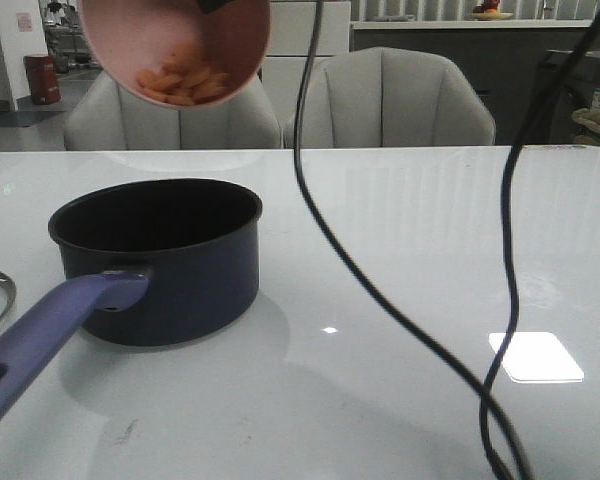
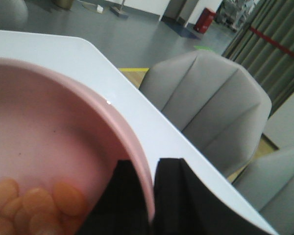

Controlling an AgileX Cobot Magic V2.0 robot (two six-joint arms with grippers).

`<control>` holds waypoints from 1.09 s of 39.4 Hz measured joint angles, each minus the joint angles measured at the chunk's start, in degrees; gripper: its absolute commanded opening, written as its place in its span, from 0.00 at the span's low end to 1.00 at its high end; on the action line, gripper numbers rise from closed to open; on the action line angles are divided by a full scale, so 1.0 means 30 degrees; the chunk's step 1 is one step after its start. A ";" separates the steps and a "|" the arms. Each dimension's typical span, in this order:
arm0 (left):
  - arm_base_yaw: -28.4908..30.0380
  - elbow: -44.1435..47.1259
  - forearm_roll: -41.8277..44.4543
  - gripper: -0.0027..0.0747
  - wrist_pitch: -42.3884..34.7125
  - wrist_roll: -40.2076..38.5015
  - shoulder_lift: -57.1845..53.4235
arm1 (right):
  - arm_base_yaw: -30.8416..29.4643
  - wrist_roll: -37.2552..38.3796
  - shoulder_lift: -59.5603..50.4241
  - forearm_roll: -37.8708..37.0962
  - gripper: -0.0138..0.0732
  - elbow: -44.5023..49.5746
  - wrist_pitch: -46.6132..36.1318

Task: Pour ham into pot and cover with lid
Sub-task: 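Lift the bowl over the saucepan and tip the slices in, right gripper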

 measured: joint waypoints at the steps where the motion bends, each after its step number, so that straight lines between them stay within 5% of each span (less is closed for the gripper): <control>1: 0.0000 0.0000 0.0000 0.18 0.0000 0.0000 0.0000 | 0.0099 -0.0363 0.0142 0.0112 0.32 0.0000 -0.0245; 12: 0.0000 0.0000 0.0000 0.18 0.0000 0.0000 0.0000 | 0.1506 -0.7761 0.2089 0.5691 0.32 0.1032 -0.8961; 21: 0.0000 0.0000 0.0000 0.18 0.0034 0.0000 0.0000 | 0.1756 -0.9404 0.3076 0.6194 0.32 0.2504 -1.5271; 35: 0.0000 0.0000 0.0000 0.18 0.0041 0.0000 0.0000 | 0.1770 -0.9552 0.3380 0.6420 0.32 0.2581 -1.6008; 43: 0.0000 0.0000 -0.0017 0.18 0.0069 0.0000 0.0000 | 0.2064 -0.7003 0.3235 0.9397 0.32 0.2581 -1.5056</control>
